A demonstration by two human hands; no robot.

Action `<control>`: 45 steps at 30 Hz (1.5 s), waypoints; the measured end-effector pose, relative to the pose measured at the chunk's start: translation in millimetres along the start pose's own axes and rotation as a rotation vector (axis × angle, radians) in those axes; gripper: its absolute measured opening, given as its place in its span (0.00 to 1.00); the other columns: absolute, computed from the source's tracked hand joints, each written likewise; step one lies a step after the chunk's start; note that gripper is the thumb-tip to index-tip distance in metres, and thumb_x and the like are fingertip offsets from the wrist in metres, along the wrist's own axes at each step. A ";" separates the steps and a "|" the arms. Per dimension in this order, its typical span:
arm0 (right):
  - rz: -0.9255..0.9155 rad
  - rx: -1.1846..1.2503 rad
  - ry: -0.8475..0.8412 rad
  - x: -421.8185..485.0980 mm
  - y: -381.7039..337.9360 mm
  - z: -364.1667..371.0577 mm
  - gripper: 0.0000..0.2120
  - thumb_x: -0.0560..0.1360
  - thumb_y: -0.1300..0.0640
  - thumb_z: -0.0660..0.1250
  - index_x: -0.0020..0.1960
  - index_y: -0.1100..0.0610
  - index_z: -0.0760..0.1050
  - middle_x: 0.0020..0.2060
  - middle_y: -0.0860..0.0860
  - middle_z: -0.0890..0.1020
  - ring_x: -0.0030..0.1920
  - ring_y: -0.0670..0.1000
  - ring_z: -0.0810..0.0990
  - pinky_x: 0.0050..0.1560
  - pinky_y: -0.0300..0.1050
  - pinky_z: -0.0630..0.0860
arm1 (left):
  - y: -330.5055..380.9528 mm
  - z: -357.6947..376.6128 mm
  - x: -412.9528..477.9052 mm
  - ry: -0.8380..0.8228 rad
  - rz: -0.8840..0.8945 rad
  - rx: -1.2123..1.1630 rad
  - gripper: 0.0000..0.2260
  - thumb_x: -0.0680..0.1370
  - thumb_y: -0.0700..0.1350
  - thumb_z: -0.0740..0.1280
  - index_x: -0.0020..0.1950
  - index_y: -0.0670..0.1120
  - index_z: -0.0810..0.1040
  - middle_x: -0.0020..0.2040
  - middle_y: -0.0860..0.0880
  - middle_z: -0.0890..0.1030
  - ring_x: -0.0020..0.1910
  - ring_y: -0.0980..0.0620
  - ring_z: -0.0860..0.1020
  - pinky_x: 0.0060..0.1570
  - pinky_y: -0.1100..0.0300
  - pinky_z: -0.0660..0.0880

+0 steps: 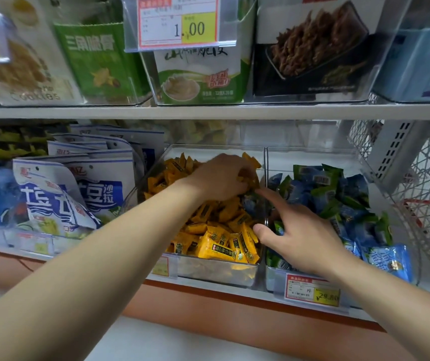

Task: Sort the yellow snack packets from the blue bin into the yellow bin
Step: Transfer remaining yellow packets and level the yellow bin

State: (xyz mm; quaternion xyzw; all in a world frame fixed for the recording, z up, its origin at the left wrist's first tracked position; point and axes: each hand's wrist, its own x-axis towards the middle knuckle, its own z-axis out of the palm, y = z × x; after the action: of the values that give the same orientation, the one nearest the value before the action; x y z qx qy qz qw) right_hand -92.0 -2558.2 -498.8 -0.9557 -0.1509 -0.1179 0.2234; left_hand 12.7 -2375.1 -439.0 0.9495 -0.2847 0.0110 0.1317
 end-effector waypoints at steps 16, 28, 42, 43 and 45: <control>0.033 0.007 -0.040 -0.3 -1.5 -1.8 0.34 0.68 0.25 0.51 0.73 0.29 0.48 0.59 0.44 0.76 0.58 0.51 0.76 0.46 0.47 0.77 | -12.1 43.2 4.3 -0.101 -0.157 -0.161 0.11 0.75 0.47 0.72 0.55 0.56 0.75 0.55 0.54 0.78 0.53 0.54 0.75 0.45 0.61 0.71; 0.115 0.271 0.112 15.6 -14.0 -30.8 0.30 0.78 0.40 0.61 0.77 0.43 0.57 0.70 0.47 0.71 0.72 0.52 0.66 0.65 0.47 0.68 | 19.9 -7.0 -40.2 0.450 -0.165 -0.727 0.06 0.74 0.45 0.75 0.46 0.55 0.83 0.44 0.57 0.85 0.46 0.59 0.82 0.50 0.62 0.77; -0.025 -0.151 0.132 26.0 -16.8 -32.0 0.31 0.73 0.32 0.55 0.71 0.45 0.66 0.67 0.48 0.70 0.67 0.54 0.68 0.64 0.55 0.71 | -9.5 16.0 -36.3 -0.279 -0.515 0.266 0.39 0.66 0.74 0.68 0.65 0.47 0.75 0.50 0.49 0.79 0.42 0.50 0.76 0.37 0.58 0.74; -0.043 -0.153 0.078 26.3 -19.3 -24.7 0.33 0.72 0.31 0.54 0.72 0.45 0.65 0.68 0.48 0.69 0.68 0.53 0.67 0.65 0.55 0.70 | -11.2 16.4 -30.6 -0.334 -0.504 0.252 0.39 0.66 0.73 0.69 0.67 0.47 0.75 0.53 0.49 0.79 0.43 0.50 0.75 0.37 0.58 0.73; -0.033 -0.139 0.003 25.9 -16.5 -13.6 0.35 0.70 0.30 0.53 0.73 0.45 0.64 0.70 0.47 0.65 0.71 0.53 0.63 0.66 0.55 0.69 | -17.7 16.2 -25.1 -0.394 -0.482 0.196 0.44 0.66 0.71 0.71 0.76 0.49 0.67 0.65 0.47 0.77 0.52 0.47 0.76 0.44 0.57 0.72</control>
State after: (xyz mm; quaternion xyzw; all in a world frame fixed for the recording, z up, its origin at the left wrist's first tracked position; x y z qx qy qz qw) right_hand -75.7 -2544.3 -473.0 -0.9662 -0.1576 -0.1329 0.1548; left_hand 0.5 -2351.5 -461.4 0.9815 -0.0695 -0.1772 -0.0194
